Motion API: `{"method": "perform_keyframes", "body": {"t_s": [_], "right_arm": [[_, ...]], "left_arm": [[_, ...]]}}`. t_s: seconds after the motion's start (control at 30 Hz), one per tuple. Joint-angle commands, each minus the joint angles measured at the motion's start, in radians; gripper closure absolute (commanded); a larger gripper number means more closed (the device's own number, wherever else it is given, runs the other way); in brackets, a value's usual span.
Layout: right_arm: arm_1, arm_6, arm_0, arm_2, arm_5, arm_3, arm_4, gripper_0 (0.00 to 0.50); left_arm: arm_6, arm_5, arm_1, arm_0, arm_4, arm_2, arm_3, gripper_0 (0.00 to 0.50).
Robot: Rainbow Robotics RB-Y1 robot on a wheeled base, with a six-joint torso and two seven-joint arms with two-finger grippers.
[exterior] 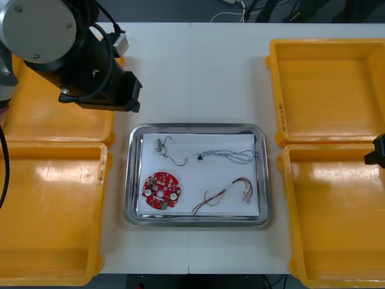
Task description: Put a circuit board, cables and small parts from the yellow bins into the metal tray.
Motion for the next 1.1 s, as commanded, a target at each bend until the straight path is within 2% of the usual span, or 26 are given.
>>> {"method": "perform_keyframes", "body": {"t_s": [0.03,0.6,0.83,1.1], "right_arm": [[0.002,0.057,0.012,-0.04,0.002,-0.029,-0.009,0.0],[0.002,0.057,0.012,-0.04,0.002,-0.029,-0.009,0.0],[0.002,0.057,0.012,-0.04,0.002,-0.029,-0.009,0.0],[0.002,0.057,0.012,-0.04,0.002,-0.029,-0.009,0.0]], "left_arm": [[-0.089,0.007,0.082,0.049,0.014,0.088,-0.065,0.0],[-0.285,0.007,0.207,0.27,0.023,0.299,-0.109,0.0],[-0.315,0.007,0.228,0.342,0.028,0.367,-0.121,0.0],[-0.411,0.007,0.236,0.438,0.013,0.45,-0.125,0.0]]}}
